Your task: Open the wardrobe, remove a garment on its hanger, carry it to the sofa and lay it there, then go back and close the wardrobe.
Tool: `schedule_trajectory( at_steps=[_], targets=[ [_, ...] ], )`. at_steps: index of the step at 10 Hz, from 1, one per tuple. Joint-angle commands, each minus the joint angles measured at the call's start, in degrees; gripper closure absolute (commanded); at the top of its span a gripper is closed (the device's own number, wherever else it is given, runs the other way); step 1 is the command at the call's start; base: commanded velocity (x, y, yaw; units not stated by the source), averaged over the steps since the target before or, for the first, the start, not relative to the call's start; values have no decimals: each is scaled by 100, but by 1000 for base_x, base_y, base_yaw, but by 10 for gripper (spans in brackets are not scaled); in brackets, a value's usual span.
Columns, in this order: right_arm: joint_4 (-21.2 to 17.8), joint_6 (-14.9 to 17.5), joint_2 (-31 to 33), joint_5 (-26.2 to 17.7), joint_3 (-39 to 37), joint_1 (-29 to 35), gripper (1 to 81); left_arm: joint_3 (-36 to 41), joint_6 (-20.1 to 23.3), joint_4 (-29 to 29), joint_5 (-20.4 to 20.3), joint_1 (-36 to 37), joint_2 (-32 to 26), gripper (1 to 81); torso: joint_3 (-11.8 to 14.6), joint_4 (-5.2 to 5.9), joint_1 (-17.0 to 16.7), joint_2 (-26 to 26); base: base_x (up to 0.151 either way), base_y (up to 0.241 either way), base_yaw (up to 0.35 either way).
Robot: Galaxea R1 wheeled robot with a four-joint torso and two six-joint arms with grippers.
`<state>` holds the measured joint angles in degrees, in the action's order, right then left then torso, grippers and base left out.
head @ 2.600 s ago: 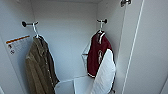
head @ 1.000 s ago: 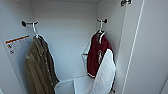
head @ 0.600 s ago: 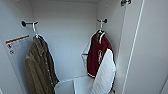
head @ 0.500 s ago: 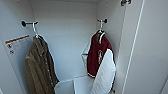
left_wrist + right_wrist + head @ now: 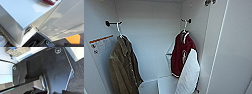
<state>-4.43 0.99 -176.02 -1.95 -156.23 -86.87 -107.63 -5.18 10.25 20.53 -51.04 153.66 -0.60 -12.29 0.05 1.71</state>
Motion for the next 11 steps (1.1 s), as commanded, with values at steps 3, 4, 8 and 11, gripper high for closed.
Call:
schedule_trajectory(
  at_steps=[3, 4, 8, 11],
  targets=[
    [3, -2, -23, -332, 24, 323, 10, 524, -440, -41, 338, 1495, 33, 10, 0, 0, 2, 0, 0, 0, 0],
    [3, -2, -23, -332, 33, 323, 10, 515, -510, -41, 584, 1705, 69, 10, 0, 0, 2, 0, 0, 0, 0],
    [-15, -11, -23, -324, 33, 350, 10, 524, -923, -50, 1067, 2752, 271, 10, -195, 0, 2, 0, 0, 0, 0],
    [-15, -20, -58, -324, 59, 376, 10, 524, -1284, -76, 1217, 3543, 420, 10, -376, 0, 9, -6, 0, 0, 0]
  ],
)
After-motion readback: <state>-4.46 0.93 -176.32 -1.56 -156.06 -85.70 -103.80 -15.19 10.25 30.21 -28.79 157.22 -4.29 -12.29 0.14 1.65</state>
